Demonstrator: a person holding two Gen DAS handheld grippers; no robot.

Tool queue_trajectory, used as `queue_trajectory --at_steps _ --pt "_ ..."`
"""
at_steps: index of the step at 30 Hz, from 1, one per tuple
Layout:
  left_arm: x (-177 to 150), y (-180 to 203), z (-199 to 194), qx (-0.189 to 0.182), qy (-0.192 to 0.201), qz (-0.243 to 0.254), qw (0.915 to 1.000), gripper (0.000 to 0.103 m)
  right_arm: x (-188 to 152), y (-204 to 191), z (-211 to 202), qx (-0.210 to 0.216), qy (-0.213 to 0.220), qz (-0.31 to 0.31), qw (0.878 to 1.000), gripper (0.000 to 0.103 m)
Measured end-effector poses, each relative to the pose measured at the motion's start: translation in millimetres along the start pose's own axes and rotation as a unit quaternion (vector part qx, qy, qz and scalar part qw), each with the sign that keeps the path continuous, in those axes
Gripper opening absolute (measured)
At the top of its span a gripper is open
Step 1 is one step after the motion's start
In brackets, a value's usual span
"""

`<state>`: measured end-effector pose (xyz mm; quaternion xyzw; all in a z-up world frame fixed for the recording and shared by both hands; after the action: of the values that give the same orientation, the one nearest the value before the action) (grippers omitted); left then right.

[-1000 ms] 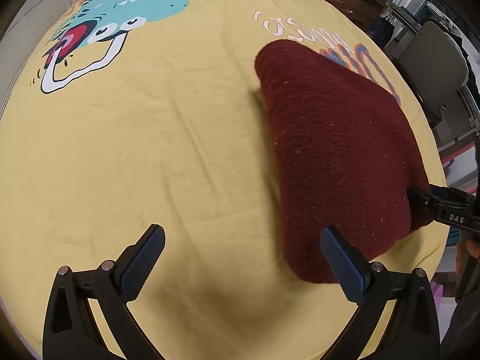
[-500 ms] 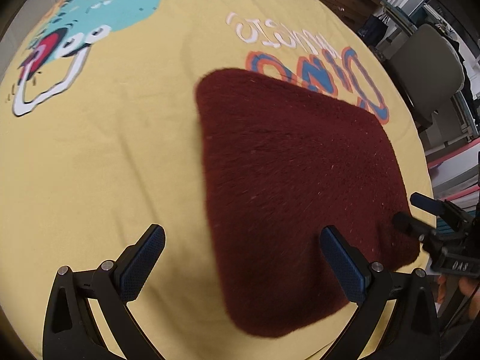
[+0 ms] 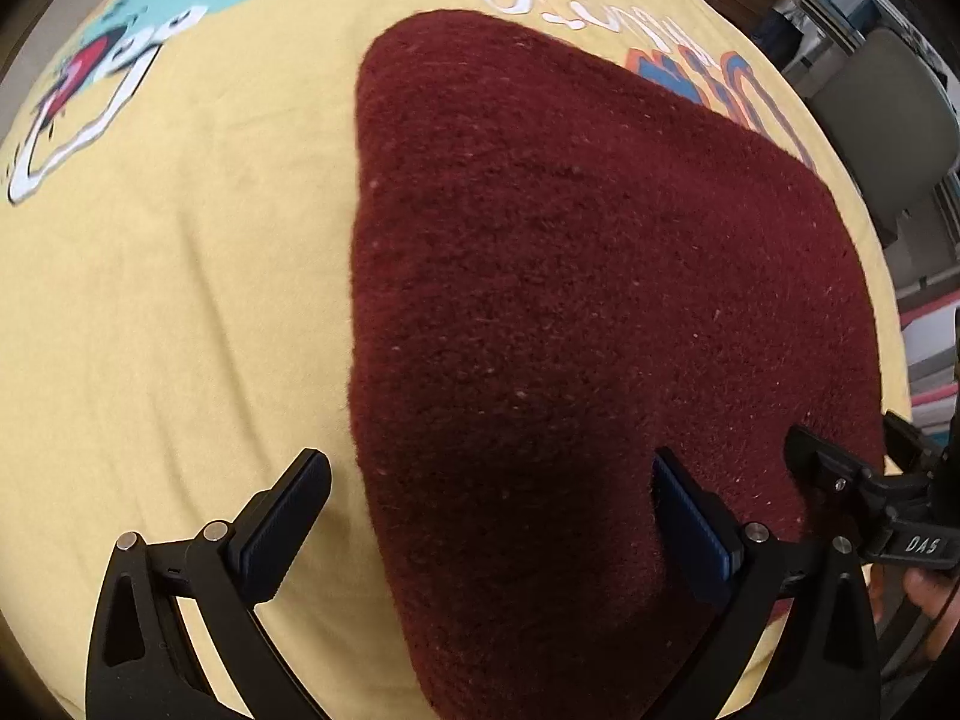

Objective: Fold small clothes

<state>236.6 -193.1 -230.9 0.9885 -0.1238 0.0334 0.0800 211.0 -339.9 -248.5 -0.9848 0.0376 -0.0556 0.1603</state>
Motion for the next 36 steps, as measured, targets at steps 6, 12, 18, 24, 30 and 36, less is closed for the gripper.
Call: queue_trajectory --at_steps 6,12,18,24,30,36 --pt "-2.6 0.0 2.3 -0.003 0.0 0.005 1.0 0.103 -2.2 -3.2 6.6 0.04 -0.02 0.017 0.999 0.092" --pt "-6.6 1.2 1.2 -0.029 -0.001 0.004 0.9996 0.089 -1.7 -19.0 2.4 0.057 -0.025 0.009 0.998 0.065" --pt "-7.5 11.5 -9.1 -0.031 0.012 0.029 0.999 0.058 0.6 -33.0 -6.6 0.048 -0.018 0.005 0.999 0.044" --pt "-8.3 15.5 -38.3 -0.061 0.026 0.05 0.9966 0.045 5.2 -55.4 -40.8 0.04 0.016 -0.015 0.999 0.036" --pt "-4.1 11.7 -97.7 -0.09 0.066 0.078 0.9906 0.044 9.1 -94.0 -74.7 0.051 0.04 -0.045 0.997 0.035" --pt "-7.1 -31.2 -142.4 -0.095 0.096 0.071 0.9883 0.044 17.7 -153.0 -87.3 0.057 0.057 -0.081 0.993 0.036"
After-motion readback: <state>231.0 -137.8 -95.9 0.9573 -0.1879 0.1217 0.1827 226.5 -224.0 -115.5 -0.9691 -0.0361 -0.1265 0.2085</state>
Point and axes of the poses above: each gripper's, at about its wrist camera, not at the fingertips, and z roughly the way its jaws point, y to its right, x to its top, the point moved 9 cm from there along z, roughly the way its jaws point, and after that the axes turned 8 degrees about -y, right-handed, at the moved point
